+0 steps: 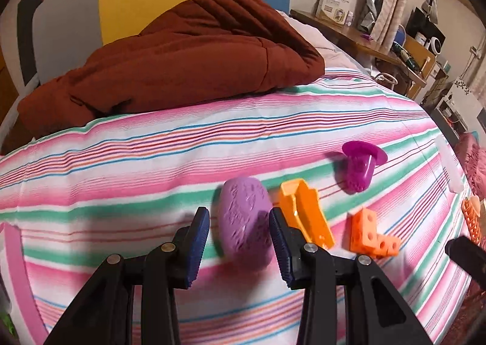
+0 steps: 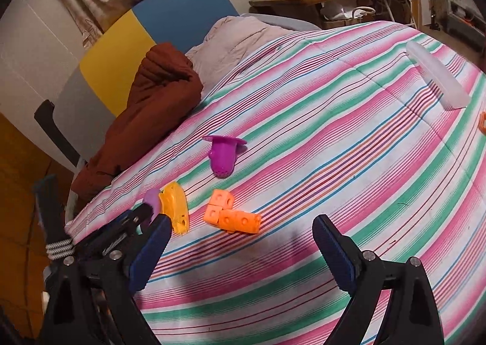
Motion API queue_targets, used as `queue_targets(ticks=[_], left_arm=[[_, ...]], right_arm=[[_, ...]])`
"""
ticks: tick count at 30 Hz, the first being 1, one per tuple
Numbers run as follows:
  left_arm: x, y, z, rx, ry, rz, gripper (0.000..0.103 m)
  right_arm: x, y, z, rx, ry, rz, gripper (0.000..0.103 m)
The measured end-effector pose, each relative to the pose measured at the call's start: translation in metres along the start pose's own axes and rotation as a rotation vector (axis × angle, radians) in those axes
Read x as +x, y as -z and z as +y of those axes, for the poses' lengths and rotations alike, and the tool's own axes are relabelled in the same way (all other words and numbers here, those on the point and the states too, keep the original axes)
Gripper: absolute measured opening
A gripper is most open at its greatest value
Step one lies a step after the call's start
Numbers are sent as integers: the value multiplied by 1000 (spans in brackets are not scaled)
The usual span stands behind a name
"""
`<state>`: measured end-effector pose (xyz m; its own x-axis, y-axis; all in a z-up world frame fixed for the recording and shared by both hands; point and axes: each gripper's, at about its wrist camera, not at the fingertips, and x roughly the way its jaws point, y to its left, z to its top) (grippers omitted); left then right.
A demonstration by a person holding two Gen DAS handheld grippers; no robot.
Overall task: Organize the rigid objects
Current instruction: 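Grasp the purple oval with the left gripper while the right grasps the orange linked cubes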
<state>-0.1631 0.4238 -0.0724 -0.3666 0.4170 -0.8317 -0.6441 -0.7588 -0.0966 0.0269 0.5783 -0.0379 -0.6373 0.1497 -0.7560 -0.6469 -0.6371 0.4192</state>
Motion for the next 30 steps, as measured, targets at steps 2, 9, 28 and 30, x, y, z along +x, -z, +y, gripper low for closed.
queue_targets(ticks=[2, 9, 28, 30], left_arm=[[7, -3, -2, 8, 0, -4, 41], [23, 6, -6, 66, -14, -20, 43], [-78, 155, 13, 13, -8, -102, 41], [-78, 158, 12, 17, -12, -106, 41]], right_arm=[[1, 1, 2, -7, -1, 5, 95], [3, 1, 3, -21, 5, 8, 95], [18, 1, -36, 149, 5, 75, 95], [20, 3, -29, 104, 3, 85, 94]])
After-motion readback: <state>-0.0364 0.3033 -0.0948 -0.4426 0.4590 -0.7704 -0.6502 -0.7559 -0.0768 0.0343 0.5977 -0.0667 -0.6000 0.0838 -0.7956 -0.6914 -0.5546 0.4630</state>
